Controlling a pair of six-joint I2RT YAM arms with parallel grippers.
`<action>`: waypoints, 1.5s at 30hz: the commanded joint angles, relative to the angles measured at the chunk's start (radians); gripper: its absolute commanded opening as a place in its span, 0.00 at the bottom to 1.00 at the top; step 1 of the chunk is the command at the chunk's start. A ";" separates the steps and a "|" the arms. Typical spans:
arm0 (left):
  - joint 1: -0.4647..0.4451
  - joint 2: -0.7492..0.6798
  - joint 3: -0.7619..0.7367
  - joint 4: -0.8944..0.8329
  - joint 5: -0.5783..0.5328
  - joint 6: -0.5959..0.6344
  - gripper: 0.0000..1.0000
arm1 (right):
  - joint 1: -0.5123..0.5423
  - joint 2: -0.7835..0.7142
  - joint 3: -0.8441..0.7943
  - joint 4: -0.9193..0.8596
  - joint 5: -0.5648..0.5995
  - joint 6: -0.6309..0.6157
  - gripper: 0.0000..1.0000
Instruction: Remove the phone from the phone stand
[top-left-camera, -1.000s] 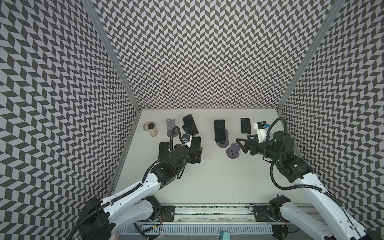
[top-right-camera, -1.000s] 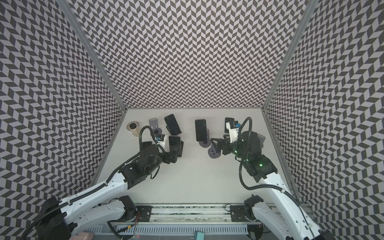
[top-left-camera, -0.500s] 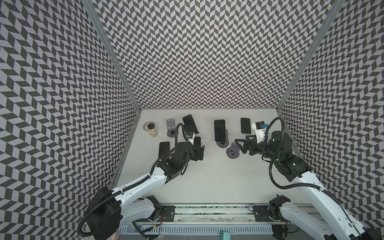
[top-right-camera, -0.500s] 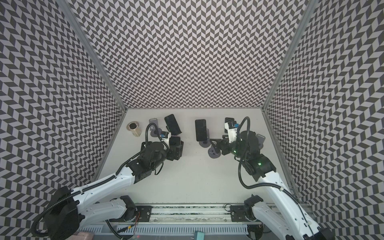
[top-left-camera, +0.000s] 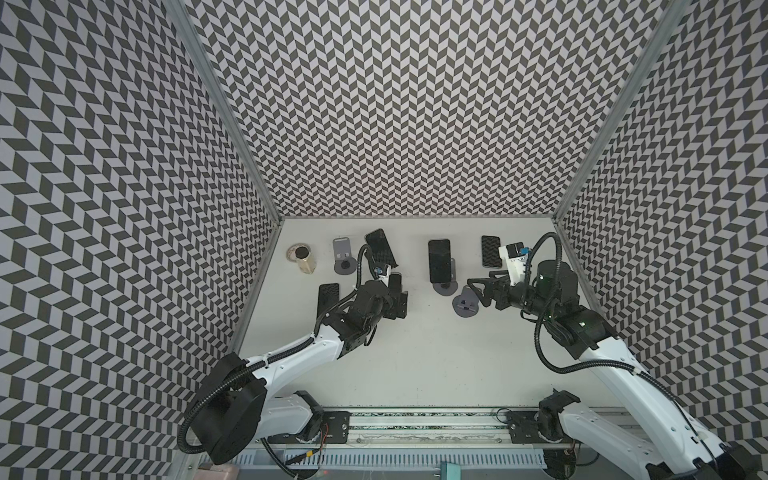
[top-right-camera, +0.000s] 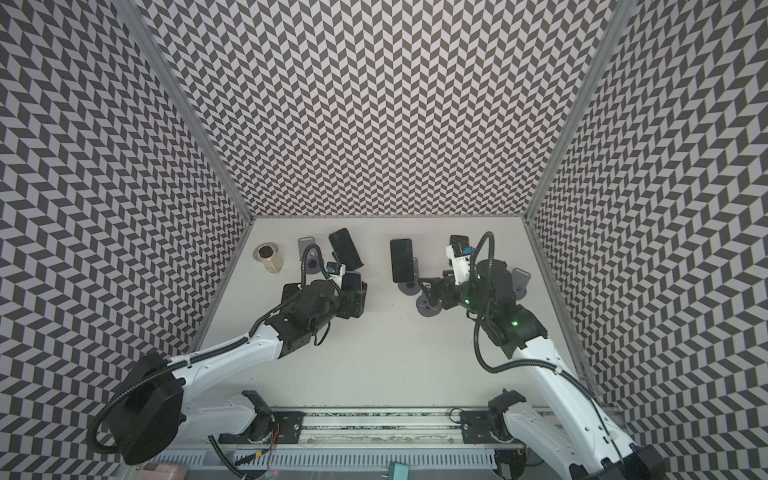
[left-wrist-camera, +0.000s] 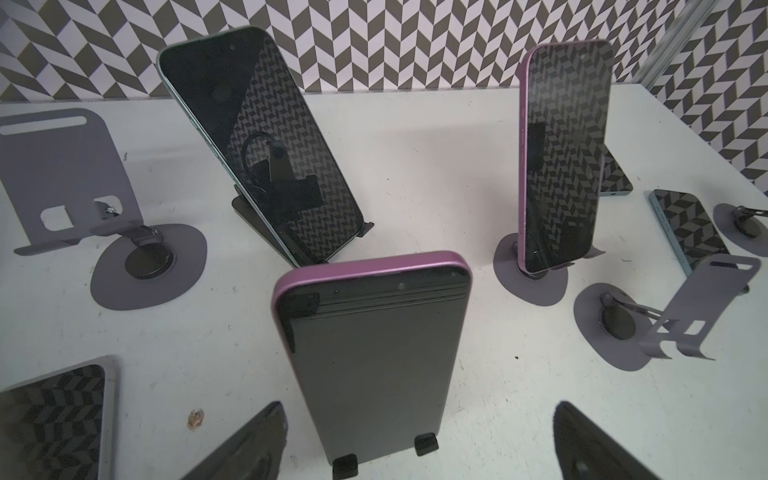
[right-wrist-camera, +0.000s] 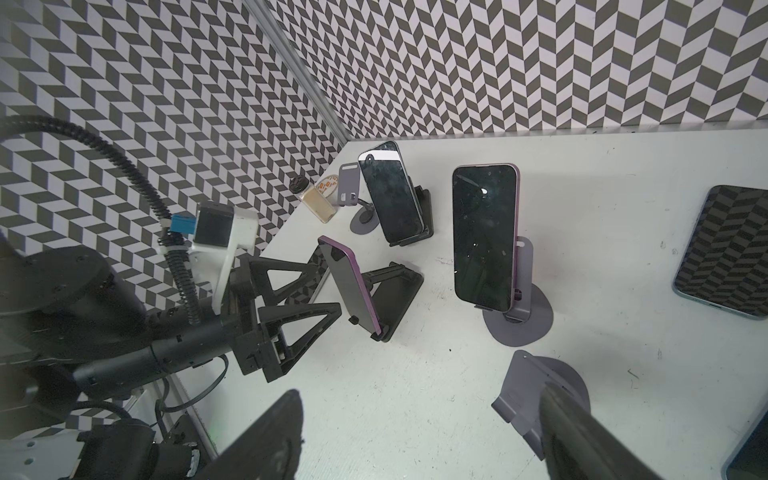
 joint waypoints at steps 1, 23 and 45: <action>0.009 0.019 0.044 0.040 -0.002 -0.024 1.00 | 0.007 0.003 0.002 0.061 -0.011 -0.018 0.87; 0.052 0.110 0.076 0.099 -0.010 0.006 0.97 | 0.007 -0.003 -0.009 0.061 -0.013 -0.024 0.86; 0.054 0.116 0.068 0.112 0.031 0.054 0.87 | 0.007 -0.004 -0.018 0.061 -0.008 -0.030 0.87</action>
